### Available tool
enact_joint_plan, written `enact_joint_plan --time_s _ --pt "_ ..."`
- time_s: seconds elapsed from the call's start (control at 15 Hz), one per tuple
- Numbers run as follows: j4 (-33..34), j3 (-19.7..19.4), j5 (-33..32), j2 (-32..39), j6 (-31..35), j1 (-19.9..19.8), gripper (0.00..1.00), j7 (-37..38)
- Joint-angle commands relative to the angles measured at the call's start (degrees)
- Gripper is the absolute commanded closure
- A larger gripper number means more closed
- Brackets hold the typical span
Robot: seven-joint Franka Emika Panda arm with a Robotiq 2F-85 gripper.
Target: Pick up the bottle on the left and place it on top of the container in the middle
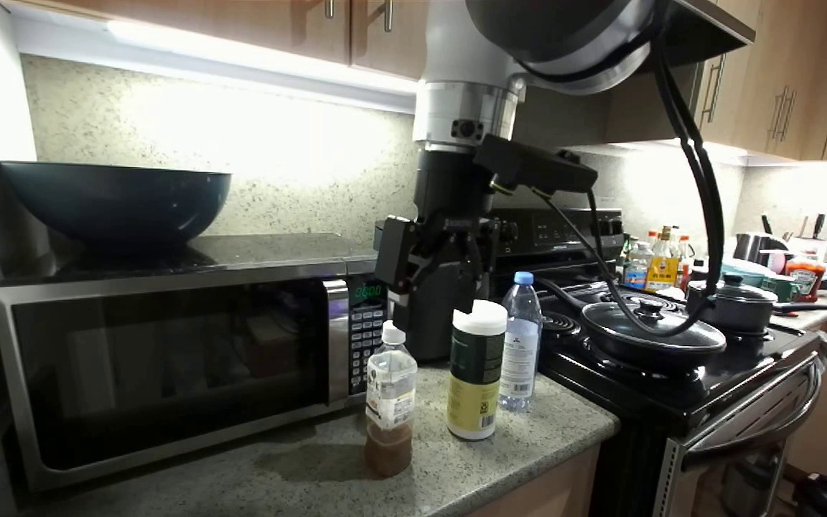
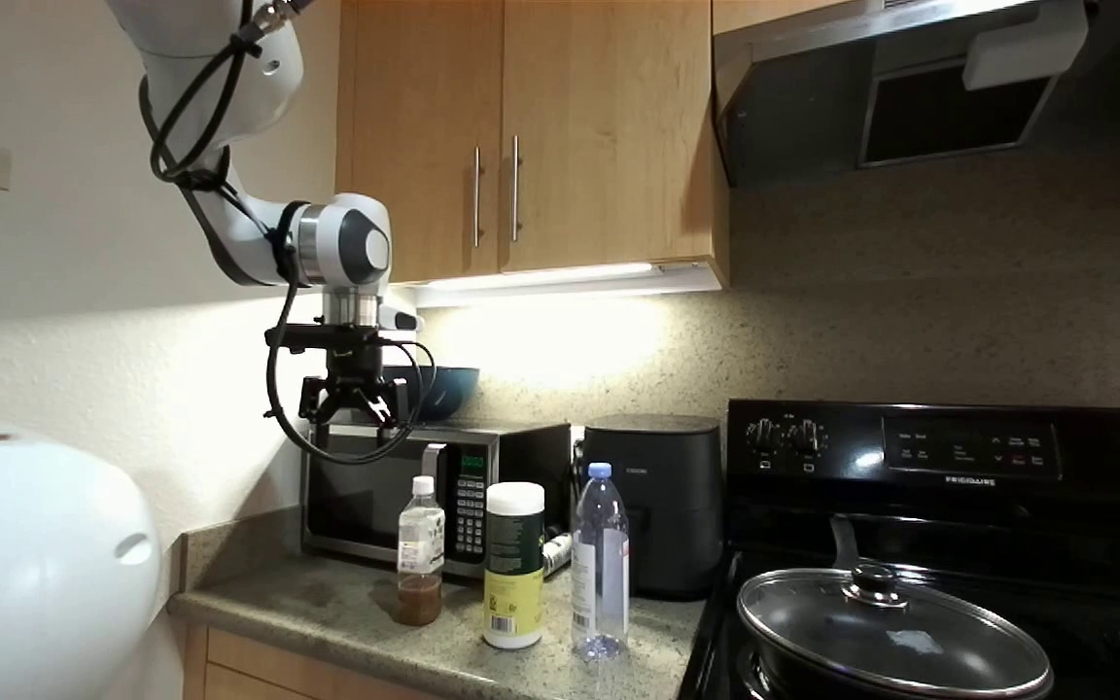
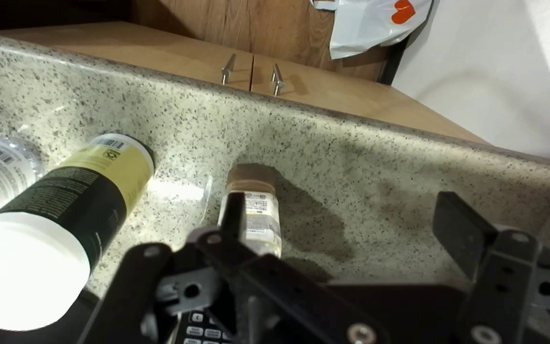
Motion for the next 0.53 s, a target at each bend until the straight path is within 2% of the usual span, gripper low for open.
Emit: enact_joint_plan --time_s 0.0,0.2,0.33,0.47 --pt "6.0 0.6 -4.1 5.2 0.3 1.4 0.0 5.1" --pt "9.8 -0.2 -5.3 8.3 0.4 2.1 0.0 7.6" --pt "8.5 -0.5 -3.7 7.0 -0.2 2.4 0.0 5.8" --pt "9.9 -1.0 -3.7 8.3 -0.2 2.4 0.0 5.9"
